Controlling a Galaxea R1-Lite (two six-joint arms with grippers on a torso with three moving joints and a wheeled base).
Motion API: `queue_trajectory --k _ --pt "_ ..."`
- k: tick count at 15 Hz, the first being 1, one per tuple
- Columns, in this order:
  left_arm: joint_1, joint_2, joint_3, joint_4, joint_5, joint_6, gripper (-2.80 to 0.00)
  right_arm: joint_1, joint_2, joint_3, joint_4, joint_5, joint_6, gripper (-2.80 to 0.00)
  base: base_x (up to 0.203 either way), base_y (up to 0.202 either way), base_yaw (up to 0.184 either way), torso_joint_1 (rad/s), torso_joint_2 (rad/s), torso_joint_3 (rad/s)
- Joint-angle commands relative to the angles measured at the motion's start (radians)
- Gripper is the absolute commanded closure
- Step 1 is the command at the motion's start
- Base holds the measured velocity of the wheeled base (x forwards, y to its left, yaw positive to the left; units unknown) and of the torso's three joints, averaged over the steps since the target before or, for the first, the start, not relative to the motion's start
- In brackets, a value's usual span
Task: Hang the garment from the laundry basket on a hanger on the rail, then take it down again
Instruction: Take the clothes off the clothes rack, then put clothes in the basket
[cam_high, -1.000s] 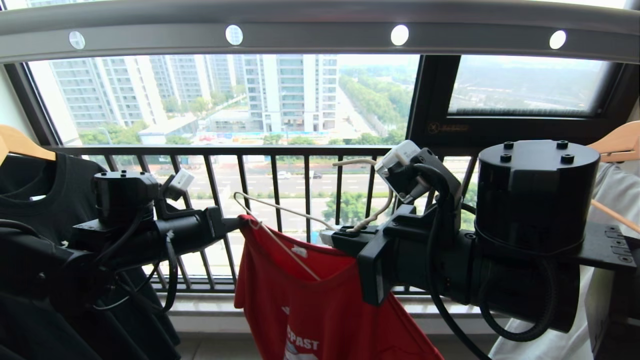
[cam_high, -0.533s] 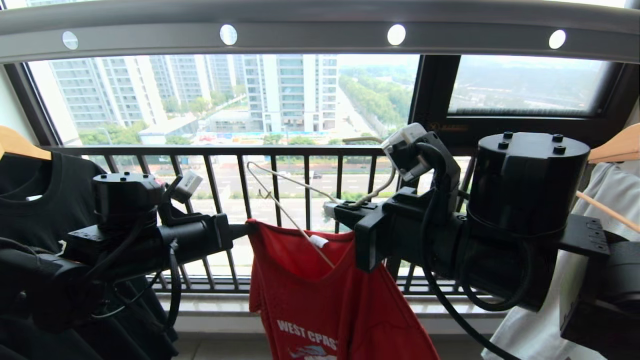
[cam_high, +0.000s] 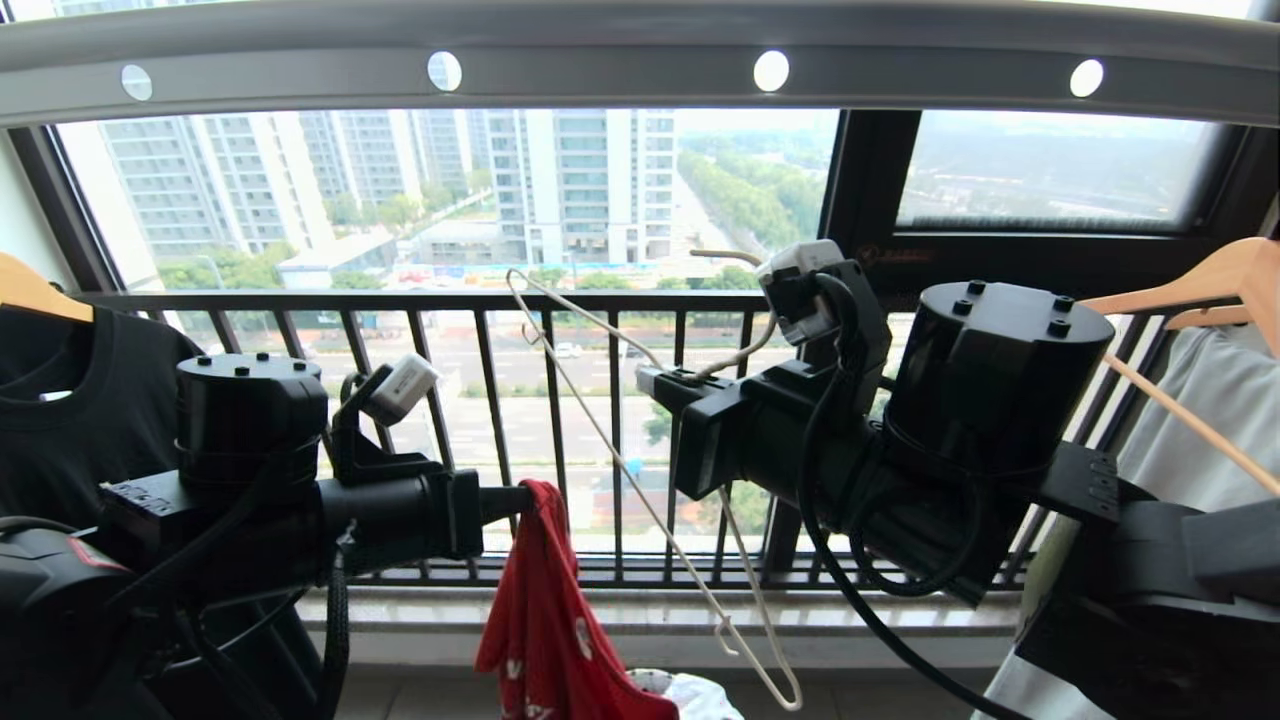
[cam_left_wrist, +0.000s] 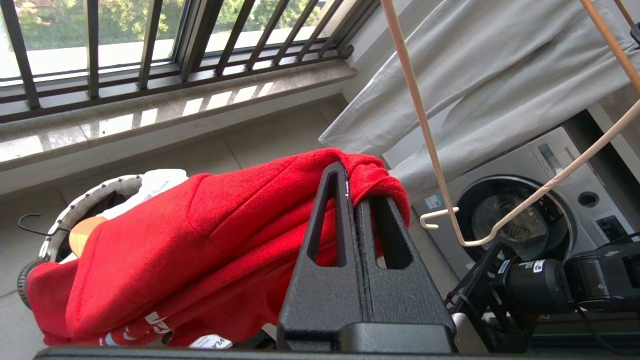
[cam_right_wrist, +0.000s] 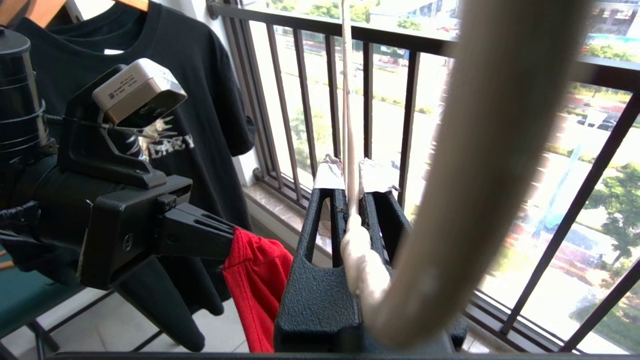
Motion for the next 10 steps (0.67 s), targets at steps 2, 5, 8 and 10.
queue_trajectory --k 2,5,8,10 --pt "-0.003 0.027 -0.007 -0.002 0.0 -0.003 0.0 -0.024 0.009 -0.01 -0.001 -0.022 -0.004 0.0 0.0 0.0 0.0 0.0 0.0 0.0" --pt "-0.001 0.077 -0.014 -0.001 0.009 0.003 0.0 -0.062 0.007 -0.026 0.046 -0.024 -0.009 0.0 0.0 0.0 0.0 0.0 0.0 0.0" --pt "0.012 0.164 -0.014 -0.006 0.067 0.082 0.0 -0.072 -0.015 -0.032 0.105 -0.024 -0.017 0.0 0.0 0.0 0.0 0.0 0.0 0.0" --pt "0.034 0.225 -0.014 -0.008 0.073 0.141 0.0 -0.072 -0.028 -0.032 0.146 -0.024 -0.043 0.0 0.0 0.0 0.0 0.0 0.0 0.0"
